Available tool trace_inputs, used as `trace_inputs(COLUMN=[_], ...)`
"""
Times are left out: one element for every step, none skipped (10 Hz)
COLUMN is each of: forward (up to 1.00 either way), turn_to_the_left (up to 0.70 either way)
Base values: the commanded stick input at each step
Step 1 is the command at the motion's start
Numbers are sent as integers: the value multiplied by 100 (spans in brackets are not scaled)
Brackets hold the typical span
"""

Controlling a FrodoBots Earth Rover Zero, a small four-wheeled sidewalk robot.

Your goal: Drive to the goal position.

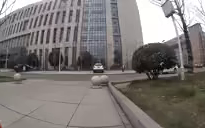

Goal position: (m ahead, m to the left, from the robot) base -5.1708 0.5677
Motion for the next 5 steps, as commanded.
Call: trace_inputs(forward=[0,0,0,0,0], turn_to_the_left=[0,0,0,0,36])
